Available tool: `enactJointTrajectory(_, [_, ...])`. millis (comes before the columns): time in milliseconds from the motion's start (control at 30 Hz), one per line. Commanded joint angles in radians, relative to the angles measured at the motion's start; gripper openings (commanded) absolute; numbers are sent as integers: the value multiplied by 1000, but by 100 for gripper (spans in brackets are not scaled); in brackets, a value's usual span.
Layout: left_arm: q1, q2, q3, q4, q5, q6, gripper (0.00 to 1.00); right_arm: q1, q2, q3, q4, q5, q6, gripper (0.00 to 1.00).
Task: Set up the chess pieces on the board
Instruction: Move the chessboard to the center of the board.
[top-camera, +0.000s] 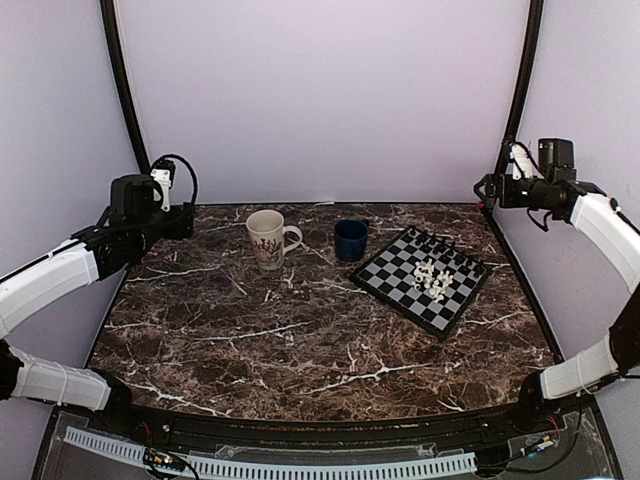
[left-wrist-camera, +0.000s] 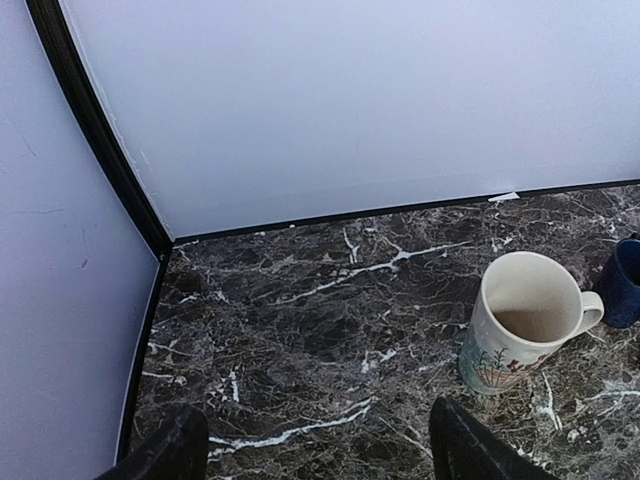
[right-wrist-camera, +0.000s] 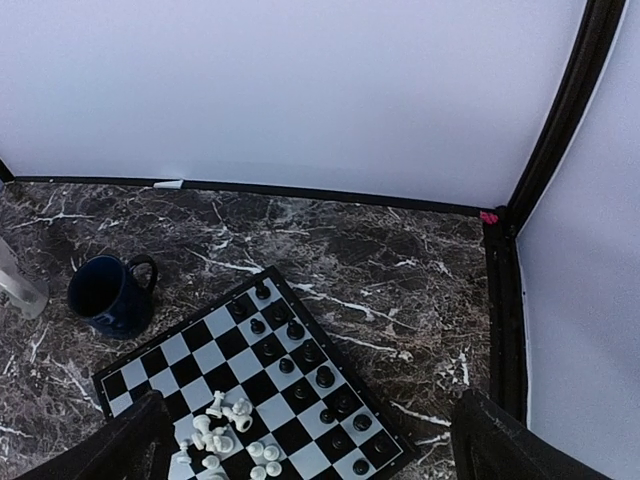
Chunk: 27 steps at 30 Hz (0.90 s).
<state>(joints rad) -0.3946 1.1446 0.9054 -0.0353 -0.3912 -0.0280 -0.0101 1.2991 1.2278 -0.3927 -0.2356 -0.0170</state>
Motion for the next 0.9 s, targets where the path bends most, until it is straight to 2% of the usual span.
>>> enactJointTrajectory(0, [37,-3,-54,136,130,21,75,-34,44,-4,52,-2,-28,96])
enactJointTrajectory(67, [48,0,-65,154,188,35,70,-51,94,31,16,13,-39,93])
enactJointTrajectory(133, [51,7,-68,166,249,48,62,-68,148,74,-18,13,-47,86])
enactJointTrajectory(267, [30,34,-49,166,374,69,40,-98,283,175,-78,22,-67,62])
enactJointTrajectory(367, [-12,69,-29,161,457,88,16,-109,343,207,-66,46,-91,46])
enactJointTrajectory(433, [-54,103,-6,144,500,100,8,-114,383,225,-60,83,-110,37])
enactJointTrajectory(600, [-188,189,66,88,556,120,1,-120,491,280,-110,98,-143,16])
enactJointTrajectory(867, [-394,295,170,39,546,113,0,-122,644,377,-141,173,-198,8])
